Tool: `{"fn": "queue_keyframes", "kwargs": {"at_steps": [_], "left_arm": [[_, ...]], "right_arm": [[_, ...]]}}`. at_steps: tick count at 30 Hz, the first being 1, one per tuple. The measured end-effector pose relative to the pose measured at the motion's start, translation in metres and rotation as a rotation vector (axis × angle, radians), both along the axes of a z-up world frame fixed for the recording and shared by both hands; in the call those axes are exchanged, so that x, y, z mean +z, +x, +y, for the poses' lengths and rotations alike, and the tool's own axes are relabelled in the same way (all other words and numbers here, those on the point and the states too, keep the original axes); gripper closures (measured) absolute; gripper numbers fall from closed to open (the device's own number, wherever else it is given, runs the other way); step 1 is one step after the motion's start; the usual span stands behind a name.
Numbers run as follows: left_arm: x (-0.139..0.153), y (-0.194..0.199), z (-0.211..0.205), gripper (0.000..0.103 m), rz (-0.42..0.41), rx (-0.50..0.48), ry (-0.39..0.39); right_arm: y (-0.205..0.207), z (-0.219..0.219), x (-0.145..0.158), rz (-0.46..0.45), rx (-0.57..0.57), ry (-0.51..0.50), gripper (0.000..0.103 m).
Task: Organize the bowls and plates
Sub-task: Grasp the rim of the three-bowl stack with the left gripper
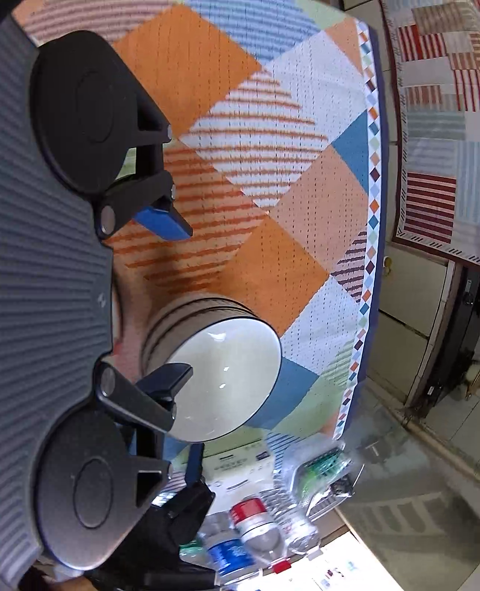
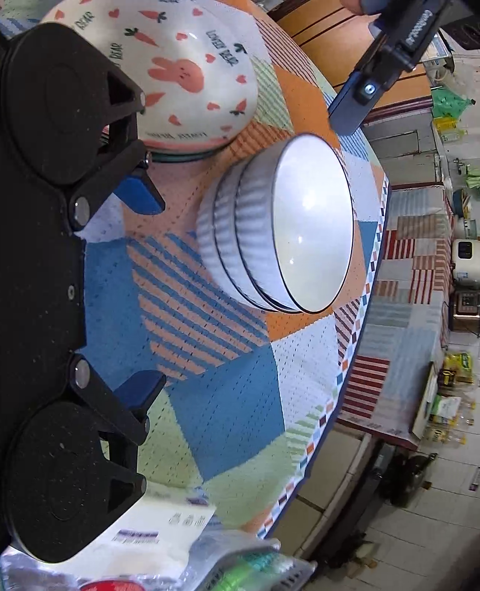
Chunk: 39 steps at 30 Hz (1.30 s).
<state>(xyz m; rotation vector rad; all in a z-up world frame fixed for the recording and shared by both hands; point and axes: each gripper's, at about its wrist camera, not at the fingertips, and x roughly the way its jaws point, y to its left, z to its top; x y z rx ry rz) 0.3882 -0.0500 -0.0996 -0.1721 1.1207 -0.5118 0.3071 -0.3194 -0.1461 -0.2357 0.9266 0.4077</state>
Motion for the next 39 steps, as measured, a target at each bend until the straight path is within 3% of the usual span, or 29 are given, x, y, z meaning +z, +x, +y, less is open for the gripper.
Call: {"fn": "queue_keyframes", "kwargs": {"at_steps": [2, 6, 11, 13, 17, 22, 31, 39], "left_arm": [[-0.009, 0.008, -0.006, 0.031, 0.009, 0.011, -0.003], [-0.026, 0.021, -0.024, 0.031, -0.054, -0.015, -0.032], [-0.052, 0.030, -0.038, 0.037, 0.029, -0.031, -0.040], [-0.058, 0.027, -0.042, 0.046, 0.037, -0.060, -0.027], [-0.062, 0.023, -0.040, 0.050, 0.051, -0.038, -0.076], [-0.057, 0.019, -0.043, 0.055, 0.033, -0.026, -0.039], [-0.035, 0.007, -0.059, 0.056, -0.065, -0.123, 0.061], [-0.005, -0.010, -0.057, 0.056, -0.078, -0.157, 0.069]], "right_arm": [[0.009, 0.004, -0.004, 0.010, 0.006, 0.018, 0.010], [0.028, 0.013, -0.015, 0.059, 0.007, 0.086, 0.009], [0.037, 0.020, -0.030, 0.109, -0.003, 0.118, 0.008], [0.038, 0.020, -0.034, 0.119, -0.015, 0.151, 0.006], [0.037, 0.032, -0.038, 0.077, -0.005, 0.181, 0.005], [0.041, 0.051, -0.039, 0.047, 0.004, 0.173, 0.009], [0.026, 0.050, -0.037, -0.041, -0.036, 0.185, 0.010], [0.002, 0.048, -0.018, -0.099, -0.101, 0.227, 0.010]]}}
